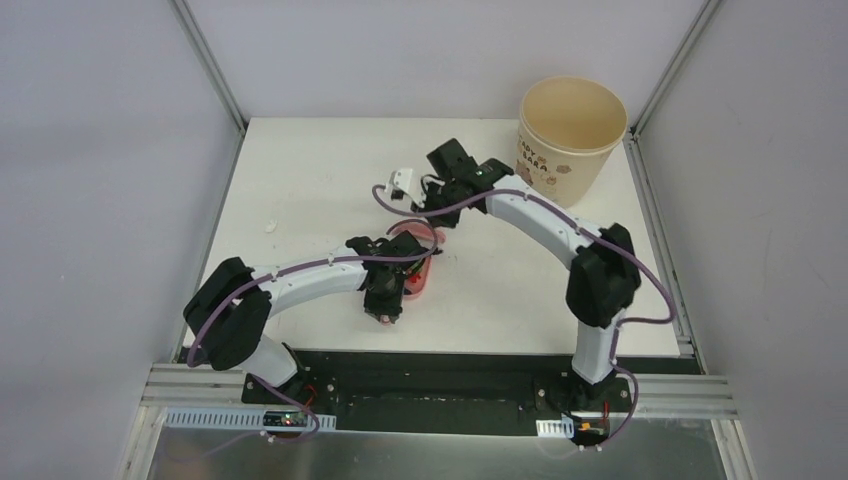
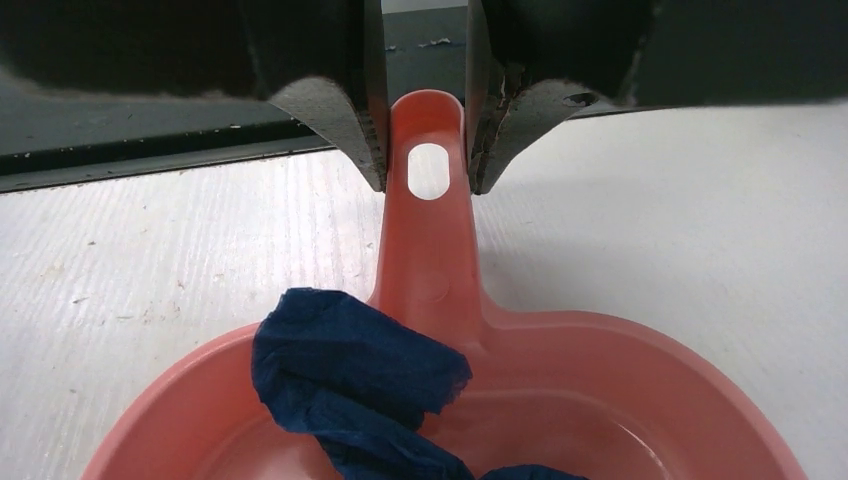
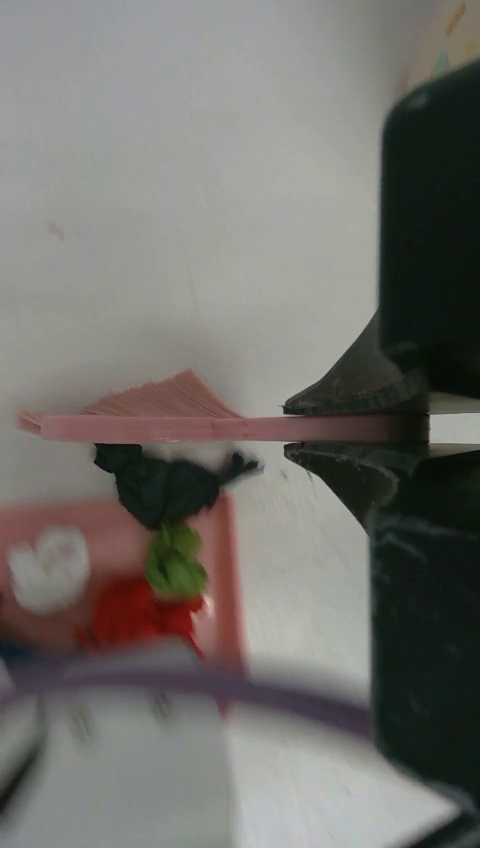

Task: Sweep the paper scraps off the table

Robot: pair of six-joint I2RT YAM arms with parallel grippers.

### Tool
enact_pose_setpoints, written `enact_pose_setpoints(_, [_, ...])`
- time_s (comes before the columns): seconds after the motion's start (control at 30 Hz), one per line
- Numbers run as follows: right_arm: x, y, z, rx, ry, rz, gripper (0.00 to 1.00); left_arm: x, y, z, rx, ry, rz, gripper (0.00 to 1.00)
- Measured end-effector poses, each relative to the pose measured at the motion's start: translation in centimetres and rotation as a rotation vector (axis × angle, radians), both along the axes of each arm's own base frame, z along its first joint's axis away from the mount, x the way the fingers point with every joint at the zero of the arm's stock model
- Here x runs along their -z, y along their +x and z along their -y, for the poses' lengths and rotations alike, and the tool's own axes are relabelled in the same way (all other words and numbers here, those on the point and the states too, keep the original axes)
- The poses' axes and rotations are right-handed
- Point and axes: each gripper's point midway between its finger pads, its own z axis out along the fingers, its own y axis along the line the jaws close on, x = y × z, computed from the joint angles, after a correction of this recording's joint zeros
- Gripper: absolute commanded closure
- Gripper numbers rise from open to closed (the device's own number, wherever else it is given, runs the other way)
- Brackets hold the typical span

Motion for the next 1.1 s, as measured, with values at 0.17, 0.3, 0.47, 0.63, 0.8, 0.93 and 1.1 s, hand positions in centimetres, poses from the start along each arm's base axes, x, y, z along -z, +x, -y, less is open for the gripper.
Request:
enact_pose_setpoints(0.17, [-2.1,-9.1,3.2,-0.090,-0.030,-0.101,1.00,1.0,0.1,0.0,0.016,0.016,-0.021,1.00])
enact_pose_setpoints(0.3, [-5.9,-10.4,5.1,-0.014,0.043,-0.086,1.00,1.8,0.3,1.0,0.049,-0.008,-0.027,1.00])
enact_pose_setpoints(0.47, [-9.9,-9.3,7.9,0.183,0.129,-0.014,1.00,1.9,0.8,4.2,0.168,-0.093,0.061,1.00])
enact_pose_setpoints(0.63, [-13.4,-6.7,11.3,0.374,0.206,0.100,1.00,1.4,-0.4,7.7,0.336,-0.176,0.134,1.00])
enact_pose_setpoints(0.8, [-17.6,-6.7,16.2,0.519,0.301,0.188,1.00,0.8,0.1,8.6,0.387,-0.194,0.197,1.00])
enact_pose_setpoints(0.93, [-19.6,-8.0,21.8,0.659,0.351,0.275,1.00,0.7,0.7,8.4,0.402,-0.176,0.225,1.00])
enact_pose_setpoints(1.1, [-16.4,-11.2,24.3,0.732,0.356,0.217,1.00,-0.5,1.4,8.6,0.412,-0.158,0.251,1.00])
